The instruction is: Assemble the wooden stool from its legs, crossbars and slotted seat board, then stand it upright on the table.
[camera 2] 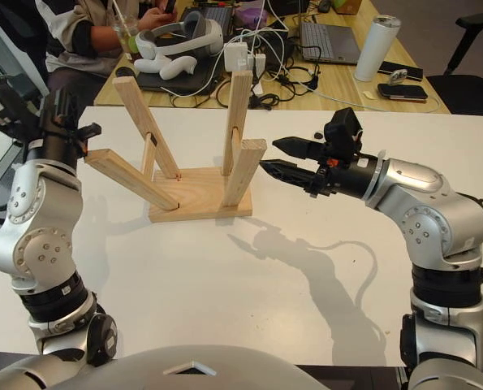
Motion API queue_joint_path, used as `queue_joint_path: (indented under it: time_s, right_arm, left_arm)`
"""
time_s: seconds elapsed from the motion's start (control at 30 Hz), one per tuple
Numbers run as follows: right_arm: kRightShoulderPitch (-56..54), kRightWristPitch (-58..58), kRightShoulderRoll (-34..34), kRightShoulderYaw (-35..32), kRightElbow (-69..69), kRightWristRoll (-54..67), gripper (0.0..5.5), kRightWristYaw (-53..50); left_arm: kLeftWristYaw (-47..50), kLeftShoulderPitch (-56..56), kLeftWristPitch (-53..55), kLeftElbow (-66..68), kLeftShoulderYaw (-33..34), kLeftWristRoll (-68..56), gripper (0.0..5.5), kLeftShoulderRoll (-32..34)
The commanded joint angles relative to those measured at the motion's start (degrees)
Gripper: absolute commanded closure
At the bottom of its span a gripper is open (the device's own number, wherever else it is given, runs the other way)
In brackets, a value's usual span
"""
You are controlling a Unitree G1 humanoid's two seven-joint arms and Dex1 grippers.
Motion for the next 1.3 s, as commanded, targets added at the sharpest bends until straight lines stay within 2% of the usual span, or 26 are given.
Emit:
queue_joint_path:
  time_s: [0.03,0.17,0.3,0.33,0.4,0.47,0.57,0.8,1.07,1.27,1.3]
  right_arm:
    - [0.4,-0.4,-0.2,0.1,0.0,-0.7,2.79,0.6]
    - [1.8,-0.7,0.3,0.9,-0.5,-1.7,2.79,0.6]
    - [2.3,-0.8,0.4,1.4,-0.7,-2.4,2.79,0.9]
    - [2.3,-0.8,0.3,1.4,-0.7,-2.5,2.79,1.0]
    - [2.3,-1.0,0.4,1.9,-0.4,-3.0,2.79,1.2]
    - [1.8,-1.3,0.7,2.7,0.3,-3.8,2.79,1.5]
    - [1.7,-1.6,0.9,3.2,0.6,-4.3,2.79,1.7]
    - [1.4,-2.6,1.9,4.0,2.2,-5.4,2.79,2.1]
    - [-5.4,-6.4,6.2,7.8,11.7,-9.6,2.79,3.7]
    - [-8.1,-8.3,8.5,8.7,14.6,-11.1,2.79,5.4]
    - [-8.1,-8.3,8.7,8.6,14.6,-11.0,2.98,5.7]
  left_arm:
    - [-1.0,-8.8,5.4,-2.0,0.1,-2.5,4.37,1.7]
    - [-3.4,-12.8,10.2,-3.4,-0.2,-4.8,4.37,3.8]
    - [-3.6,-12.3,15.6,-5.4,-0.7,-6.7,4.37,3.9]
    - [-3.7,-11.0,18.6,-5.4,-2.4,-6.5,4.37,4.5]
    - [-3.3,-4.7,28.1,-4.0,-11.2,-4.2,4.37,7.0]
    - [-2.8,0.0,31.4,-2.8,-16.8,-2.2,4.37,6.2]
    - [-3.1,-0.3,30.5,-1.4,-18.8,0.7,4.37,3.7]
    - [-5.2,-7.0,22.3,-0.1,-15.0,4.3,4.37,-1.3]
    - [-7.3,-13.7,16.8,-0.3,-10.3,4.8,4.37,-4.9]
    - [-8.6,-20.0,13.4,-0.6,-2.3,2.5,4.37,-4.8]
    - [-8.5,-20.9,12.7,-0.2,-0.7,2.2,4.37,-4.7]
